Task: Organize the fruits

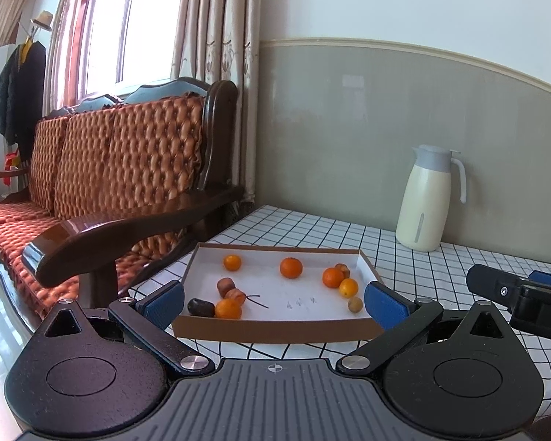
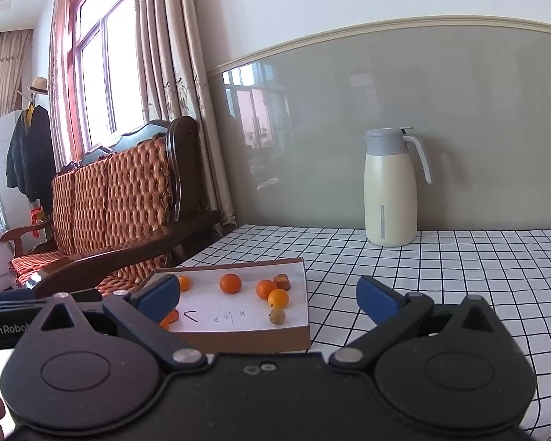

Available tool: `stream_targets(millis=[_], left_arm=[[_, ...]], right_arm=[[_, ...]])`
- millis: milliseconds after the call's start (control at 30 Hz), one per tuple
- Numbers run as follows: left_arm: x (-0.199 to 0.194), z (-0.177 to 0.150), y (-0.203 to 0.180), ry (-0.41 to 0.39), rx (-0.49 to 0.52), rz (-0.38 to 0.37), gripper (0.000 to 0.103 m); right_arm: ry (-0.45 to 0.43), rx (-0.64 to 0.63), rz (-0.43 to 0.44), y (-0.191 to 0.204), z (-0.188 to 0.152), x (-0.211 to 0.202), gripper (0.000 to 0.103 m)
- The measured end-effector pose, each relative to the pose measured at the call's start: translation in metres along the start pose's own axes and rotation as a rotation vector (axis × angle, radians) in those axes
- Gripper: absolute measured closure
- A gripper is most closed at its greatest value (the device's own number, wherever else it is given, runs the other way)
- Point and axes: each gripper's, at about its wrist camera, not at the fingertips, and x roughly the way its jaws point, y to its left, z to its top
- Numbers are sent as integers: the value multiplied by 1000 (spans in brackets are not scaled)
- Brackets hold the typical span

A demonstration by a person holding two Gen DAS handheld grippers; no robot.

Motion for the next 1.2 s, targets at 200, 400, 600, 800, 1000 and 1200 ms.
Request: stream_targets(millis=[200,400,600,800,1000,1200], left_arm=[[0,0,-1,-3,5,-5,0],[1,0,1,3,1,-12,0],[2,-1,1,5,1,-9,0],[2,-1,1,4,-1,-10,0],[3,-3,2,9,-4,-14,0],[4,-6,1,14,5,-23,0]], right_arm=[[1,4,2,0,0,0,6],[2,7,6,-1,0,0,6],[4,11,9,-1,-1,1,6],[4,9,12,-1,0,2,6],[4,10,13,-1,0,2,6],[4,11,12,-1,-1,2,6]])
